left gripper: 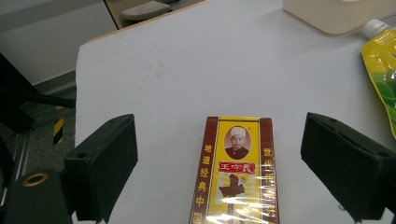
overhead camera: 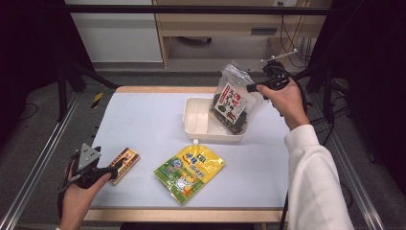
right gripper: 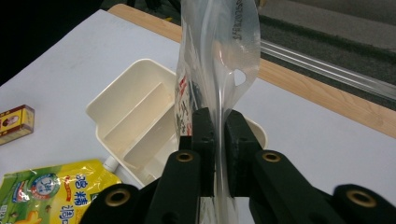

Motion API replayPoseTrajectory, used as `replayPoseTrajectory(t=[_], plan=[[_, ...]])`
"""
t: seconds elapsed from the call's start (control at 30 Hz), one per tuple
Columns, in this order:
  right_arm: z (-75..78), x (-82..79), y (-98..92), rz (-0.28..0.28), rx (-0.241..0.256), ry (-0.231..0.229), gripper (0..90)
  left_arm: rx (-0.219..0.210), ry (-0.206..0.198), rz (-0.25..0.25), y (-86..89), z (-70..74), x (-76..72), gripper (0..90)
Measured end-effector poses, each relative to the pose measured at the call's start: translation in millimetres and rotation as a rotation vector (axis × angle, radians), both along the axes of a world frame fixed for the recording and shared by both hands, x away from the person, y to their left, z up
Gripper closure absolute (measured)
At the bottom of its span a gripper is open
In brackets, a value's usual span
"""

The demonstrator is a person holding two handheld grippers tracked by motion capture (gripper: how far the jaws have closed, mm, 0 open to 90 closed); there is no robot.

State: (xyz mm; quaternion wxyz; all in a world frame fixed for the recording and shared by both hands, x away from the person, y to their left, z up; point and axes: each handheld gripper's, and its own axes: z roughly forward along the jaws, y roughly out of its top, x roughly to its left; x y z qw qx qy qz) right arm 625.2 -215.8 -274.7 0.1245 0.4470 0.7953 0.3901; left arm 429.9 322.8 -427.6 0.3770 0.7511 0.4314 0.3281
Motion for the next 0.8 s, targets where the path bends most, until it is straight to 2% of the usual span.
replayPoseTrajectory(t=[0.2,0.43,0.63,0.8], plan=[[-1.8,-3.1,-1.0,-0.005,0.010,-0.017,72.4,0.000,0.000,0.001,0.2,0.0,0.1,10.5],[-2.1,-8.5,2.7,0.001,0.019,-0.044,54.9,0.001,0.004,0.000,0.1,-0.5,0.3,10.4],[-2.1,-16.1,4.4,0.014,0.053,-0.055,46.0,0.004,0.004,-0.001,-0.3,-0.6,0.2,10.4],[0.5,-22.5,6.5,0.035,0.065,-0.066,41.9,0.005,0.006,0.000,-0.7,-1.4,0.7,10.4]])
